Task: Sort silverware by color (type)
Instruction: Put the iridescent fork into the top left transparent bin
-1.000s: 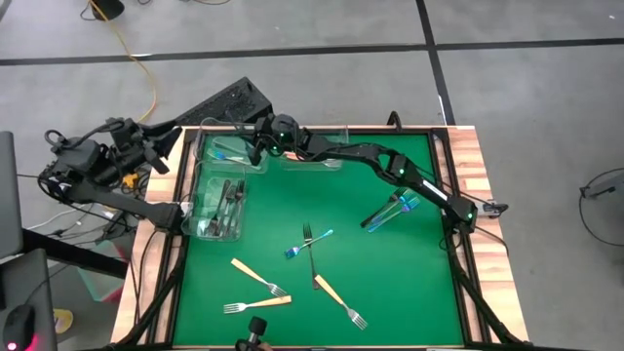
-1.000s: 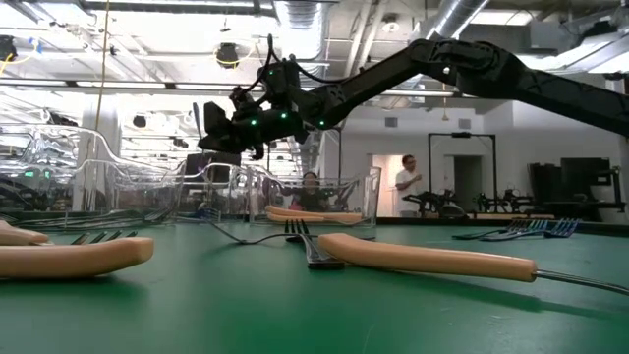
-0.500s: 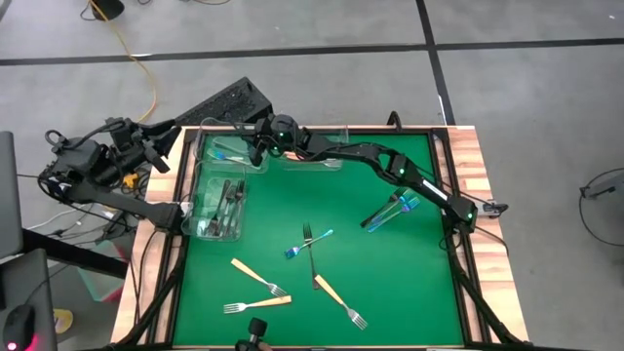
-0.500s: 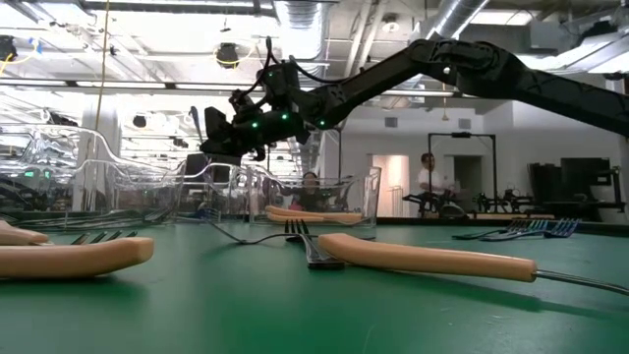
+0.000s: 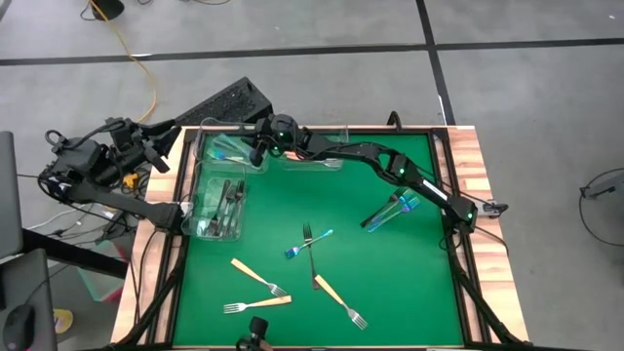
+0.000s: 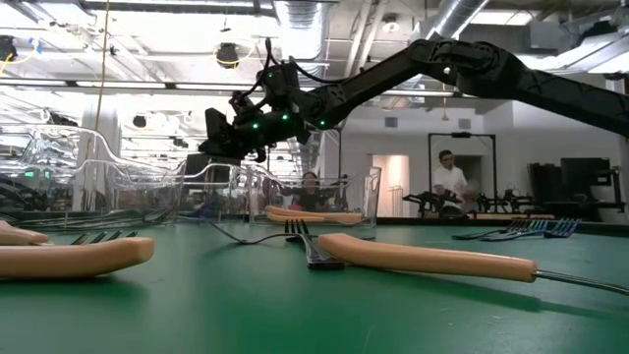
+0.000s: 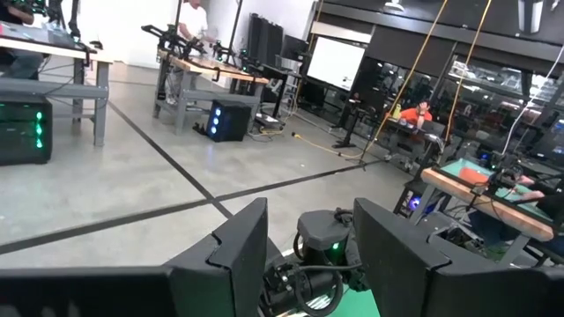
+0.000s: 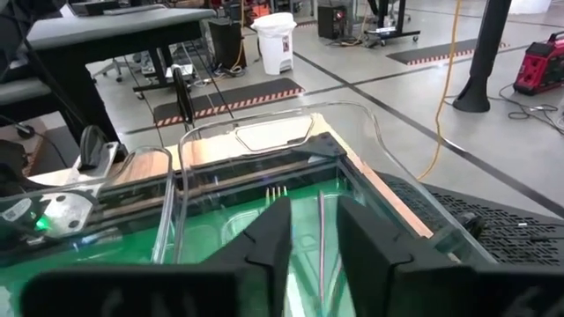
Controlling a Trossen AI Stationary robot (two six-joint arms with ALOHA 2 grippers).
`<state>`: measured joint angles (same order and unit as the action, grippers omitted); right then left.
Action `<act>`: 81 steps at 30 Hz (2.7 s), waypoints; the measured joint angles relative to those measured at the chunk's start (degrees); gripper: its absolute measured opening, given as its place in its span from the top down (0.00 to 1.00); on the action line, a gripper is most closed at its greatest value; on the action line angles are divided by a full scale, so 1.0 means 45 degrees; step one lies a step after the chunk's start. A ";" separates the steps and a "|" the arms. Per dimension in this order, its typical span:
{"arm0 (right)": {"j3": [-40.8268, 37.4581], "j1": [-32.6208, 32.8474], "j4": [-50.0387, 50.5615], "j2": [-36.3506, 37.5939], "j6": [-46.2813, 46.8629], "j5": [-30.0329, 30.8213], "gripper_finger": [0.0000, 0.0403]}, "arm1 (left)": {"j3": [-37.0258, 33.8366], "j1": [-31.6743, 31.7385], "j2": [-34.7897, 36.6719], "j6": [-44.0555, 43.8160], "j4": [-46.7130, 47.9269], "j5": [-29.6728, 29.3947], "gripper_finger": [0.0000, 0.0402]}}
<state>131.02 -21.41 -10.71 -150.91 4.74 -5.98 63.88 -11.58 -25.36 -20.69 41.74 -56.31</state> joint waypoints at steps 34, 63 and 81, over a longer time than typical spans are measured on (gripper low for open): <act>0.0746 -0.0931 1.3583 1.2010 -0.5482 -0.0377 0.56 | -0.0174 -0.0008 -0.1638 0.1315 -0.0760 0.2797 0.62; -1.5044 0.1274 1.6088 2.3656 0.1495 0.2041 0.56 | -0.7339 -0.0008 -0.0442 0.0196 -1.1655 0.4433 0.62; -1.8632 0.3826 1.2449 2.0757 0.0374 0.2046 0.56 | -0.7339 -0.0008 -0.1121 -0.1224 -1.1765 0.4617 0.62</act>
<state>47.18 -4.19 45.31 -57.51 6.42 3.22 30.85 -11.62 -30.41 -26.20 -11.20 -35.54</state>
